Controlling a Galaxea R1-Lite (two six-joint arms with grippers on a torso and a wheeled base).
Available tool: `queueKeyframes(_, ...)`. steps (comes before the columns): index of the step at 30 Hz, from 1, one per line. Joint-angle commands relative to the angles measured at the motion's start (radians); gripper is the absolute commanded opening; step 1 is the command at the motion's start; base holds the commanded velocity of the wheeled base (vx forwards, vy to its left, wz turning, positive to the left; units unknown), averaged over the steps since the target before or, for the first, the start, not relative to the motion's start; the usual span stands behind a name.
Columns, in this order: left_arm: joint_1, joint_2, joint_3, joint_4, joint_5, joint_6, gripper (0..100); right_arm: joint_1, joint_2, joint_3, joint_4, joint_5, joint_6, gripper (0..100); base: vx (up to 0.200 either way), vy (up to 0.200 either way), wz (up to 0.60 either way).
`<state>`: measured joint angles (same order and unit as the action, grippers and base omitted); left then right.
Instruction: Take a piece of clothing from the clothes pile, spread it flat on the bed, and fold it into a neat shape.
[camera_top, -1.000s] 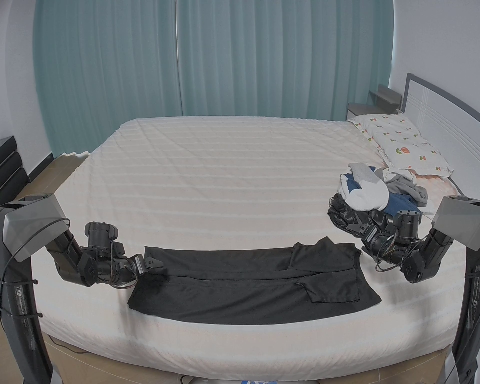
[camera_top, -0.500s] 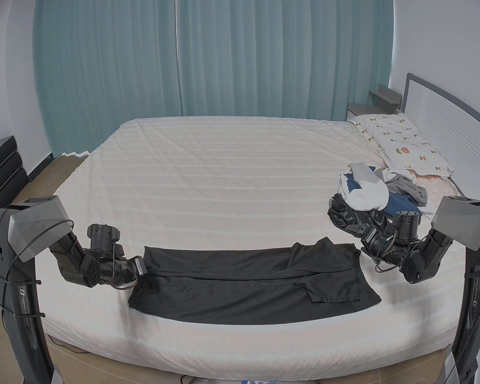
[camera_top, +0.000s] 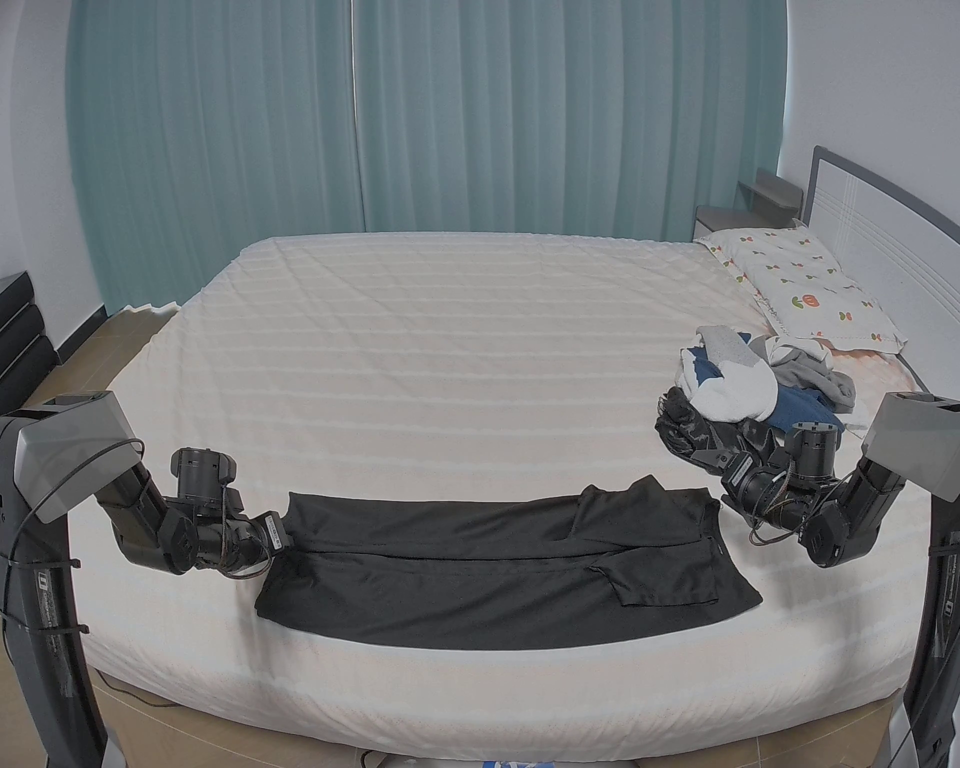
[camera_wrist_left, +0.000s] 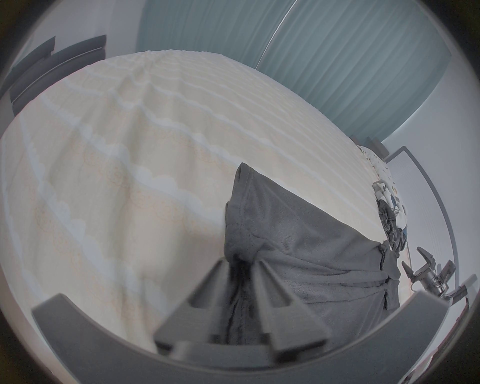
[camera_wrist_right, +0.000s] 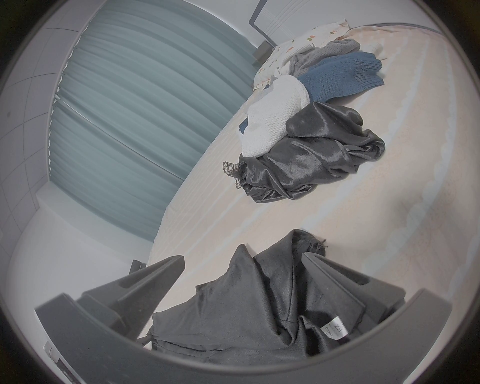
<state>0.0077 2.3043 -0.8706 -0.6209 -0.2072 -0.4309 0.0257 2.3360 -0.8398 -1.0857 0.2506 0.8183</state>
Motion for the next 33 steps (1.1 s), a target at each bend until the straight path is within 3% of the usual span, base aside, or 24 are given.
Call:
queueKeyframes(1, 0.0, -0.006, 0.002, -0.002, -0.003, -0.003, 100, 0.003, -0.009, 0.004, 0.0, -0.001, 0.002, 100, 0.0, 0.0, 0.0)
queueKeyframes(6, 0.012, -0.069, 0.005, 0.006, -0.004, -0.022, 100, 0.026, -0.035, 0.021, 0.0, -0.001, 0.002, 100, 0.0, 0.0, 0.0)
queueKeyframes(13, 0.005, -0.085, -0.031, 0.012, 0.002, -0.166, 100, 0.049, -0.04, 0.036, 0.0, -0.007, 0.005, 100, 0.0, 0.0, 0.0)
queueKeyframes(24, -0.049, -0.022, -0.045, 0.05, 0.011, -0.174, 100, 0.072, -0.069, 0.073, 0.017, -0.008, 0.004, 100, 0.0, 0.0, 0.0)
queueKeyframes(25, -0.049, -0.02, -0.053, 0.056, 0.015, -0.174, 0, 0.079, -0.07, 0.077, 0.017, -0.008, 0.004, 100, 0.0, 0.0, 0.0)
queueKeyframes(30, -0.048, 0.004, -0.085, 0.062, 0.075, -0.175, 0, 0.099, -0.096, 0.1, 0.041, -0.01, -0.001, 100, 0.0, 0.0, 0.0)
queueKeyframes(33, -0.051, 0.015, -0.125, 0.064, 0.18, -0.201, 0, 0.149, -0.145, 0.096, 0.159, -0.042, -0.01, 100, 0.0, 0.0, 0.0)
